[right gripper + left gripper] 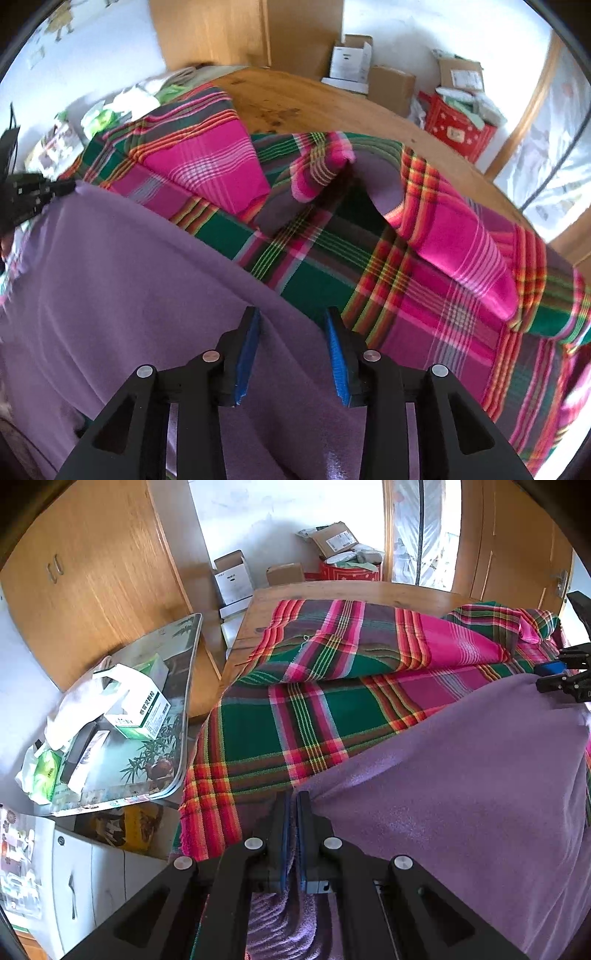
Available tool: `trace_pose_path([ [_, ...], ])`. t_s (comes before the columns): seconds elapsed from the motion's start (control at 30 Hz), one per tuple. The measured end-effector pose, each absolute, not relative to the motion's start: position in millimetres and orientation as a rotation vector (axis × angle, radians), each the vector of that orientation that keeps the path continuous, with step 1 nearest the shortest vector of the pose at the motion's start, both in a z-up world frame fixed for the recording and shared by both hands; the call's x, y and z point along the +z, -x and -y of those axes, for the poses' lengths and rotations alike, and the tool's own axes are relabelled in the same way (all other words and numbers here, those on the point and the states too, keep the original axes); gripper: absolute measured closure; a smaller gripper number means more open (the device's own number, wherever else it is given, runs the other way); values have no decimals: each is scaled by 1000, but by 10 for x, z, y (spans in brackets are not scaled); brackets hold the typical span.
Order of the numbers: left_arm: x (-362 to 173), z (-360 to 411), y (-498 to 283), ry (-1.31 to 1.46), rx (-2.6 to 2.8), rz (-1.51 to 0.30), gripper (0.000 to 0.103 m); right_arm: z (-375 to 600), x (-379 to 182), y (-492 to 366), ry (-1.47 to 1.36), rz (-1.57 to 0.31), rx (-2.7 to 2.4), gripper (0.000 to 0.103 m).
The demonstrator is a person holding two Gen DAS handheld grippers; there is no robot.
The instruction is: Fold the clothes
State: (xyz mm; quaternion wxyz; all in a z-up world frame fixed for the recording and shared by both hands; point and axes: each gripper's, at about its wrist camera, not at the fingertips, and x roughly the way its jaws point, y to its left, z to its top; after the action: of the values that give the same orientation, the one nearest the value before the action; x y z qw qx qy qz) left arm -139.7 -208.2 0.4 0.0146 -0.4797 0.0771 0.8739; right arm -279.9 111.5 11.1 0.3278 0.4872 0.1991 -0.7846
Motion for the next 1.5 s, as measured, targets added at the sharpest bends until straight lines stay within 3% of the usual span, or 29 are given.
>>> trace_pose_path([
  [0.07, 12, 2078, 1398, 1497, 2722, -237, 99, -1084, 118, 2767, -1264, -528, -2050, 76],
  [0.1, 16, 2076, 1399, 1499, 2723, -234, 99, -1067, 122, 2752, -1258, -524, -2038, 91],
  [0.13, 19, 2073, 1398, 1500, 2725, -234, 99, -1039, 132, 2732, -1249, -533, -2039, 97],
  [0.2, 27, 2071, 1396, 1498, 2734, -233, 99, -1000, 164, 2717, -1220, -544, -2069, 100],
  [0.4, 43, 2096, 1404, 1504, 2754, -217, 99, -921, 316, 2850, -1147, -486, -2211, 100],
  [0.67, 21, 2116, 1419, 1516, 2767, -225, 99, -690, 139, 2946, -1178, -569, -2242, 100],
  [0.83, 65, 2133, 1379, 1518, 2767, -164, 97, -828, 287, 2929, -1218, -450, -2246, 93],
  [0.9, 108, 2150, 1332, 1515, 2770, -126, 97, -917, 416, 2818, -1186, -402, -2276, 85],
  [1.13, 483, 2135, 1023, 1432, 2840, -46, 97, -1281, 723, 2198, -1125, -249, -2285, 84],
  [1.3, 637, 1762, 750, 1364, 2705, -21, 97, -1338, 601, 1568, -1183, -160, -2120, 84],
  [1.5, 413, 1054, 531, 1405, 2421, -15, 97, -1060, 285, 1085, -1229, -203, -1979, 84],
])
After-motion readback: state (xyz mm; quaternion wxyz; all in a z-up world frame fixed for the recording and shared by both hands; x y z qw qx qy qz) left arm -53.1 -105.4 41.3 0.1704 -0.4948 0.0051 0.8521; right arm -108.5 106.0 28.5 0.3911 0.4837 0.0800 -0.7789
